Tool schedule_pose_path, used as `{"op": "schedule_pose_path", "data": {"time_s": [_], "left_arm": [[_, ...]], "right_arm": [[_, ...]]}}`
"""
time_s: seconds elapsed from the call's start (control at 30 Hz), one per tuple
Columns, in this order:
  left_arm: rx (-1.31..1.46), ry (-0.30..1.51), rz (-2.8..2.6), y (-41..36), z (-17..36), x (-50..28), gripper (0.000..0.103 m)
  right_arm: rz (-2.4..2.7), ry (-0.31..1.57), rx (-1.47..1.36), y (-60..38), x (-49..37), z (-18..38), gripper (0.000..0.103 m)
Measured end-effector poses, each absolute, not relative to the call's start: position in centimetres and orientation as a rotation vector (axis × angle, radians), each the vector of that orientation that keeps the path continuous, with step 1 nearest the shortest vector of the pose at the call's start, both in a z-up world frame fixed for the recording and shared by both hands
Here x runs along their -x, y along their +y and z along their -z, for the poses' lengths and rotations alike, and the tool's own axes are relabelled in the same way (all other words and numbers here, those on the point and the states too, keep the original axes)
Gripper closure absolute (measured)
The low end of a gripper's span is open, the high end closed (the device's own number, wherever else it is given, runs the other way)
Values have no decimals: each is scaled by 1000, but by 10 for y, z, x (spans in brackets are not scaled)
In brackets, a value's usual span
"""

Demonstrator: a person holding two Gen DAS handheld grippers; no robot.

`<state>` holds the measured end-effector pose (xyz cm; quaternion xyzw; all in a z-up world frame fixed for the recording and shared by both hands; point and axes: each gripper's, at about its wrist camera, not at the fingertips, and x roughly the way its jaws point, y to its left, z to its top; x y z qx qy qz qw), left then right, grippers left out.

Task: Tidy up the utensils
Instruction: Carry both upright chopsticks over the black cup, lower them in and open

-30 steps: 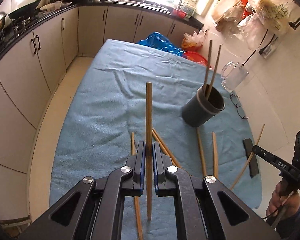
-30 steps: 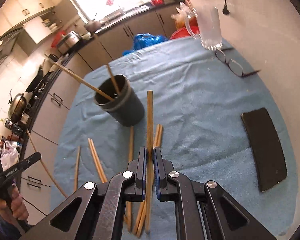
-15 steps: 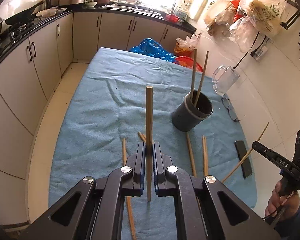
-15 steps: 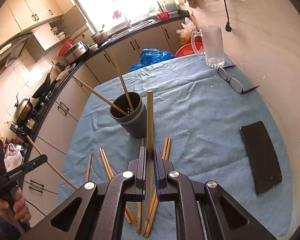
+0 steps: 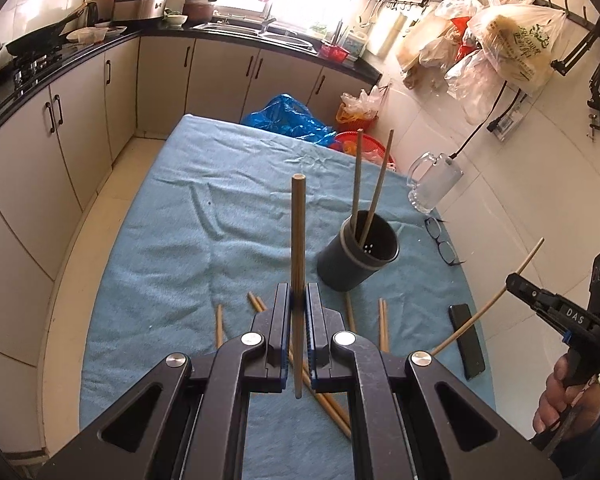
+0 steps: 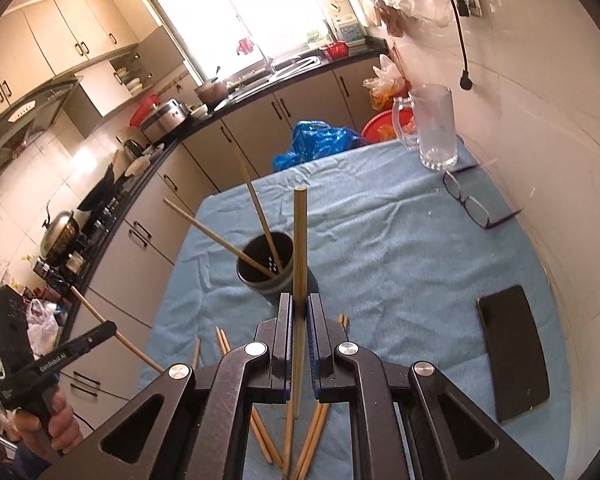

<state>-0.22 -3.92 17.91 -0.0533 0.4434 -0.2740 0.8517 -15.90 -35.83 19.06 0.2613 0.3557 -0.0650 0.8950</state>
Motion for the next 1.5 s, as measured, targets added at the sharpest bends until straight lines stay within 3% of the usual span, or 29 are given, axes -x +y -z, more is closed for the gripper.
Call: {"op": "schedule_pose_path", "data": {"time_s": [0.93, 1.5], "left_arm": [[131, 759, 596, -125, -267, -54, 97], [98, 834, 562, -173, -215, -90, 97]], "right_arm": [[98, 628, -719, -418, 87, -237, 96], [157, 702, -673, -422, 16, -194, 96]]}}
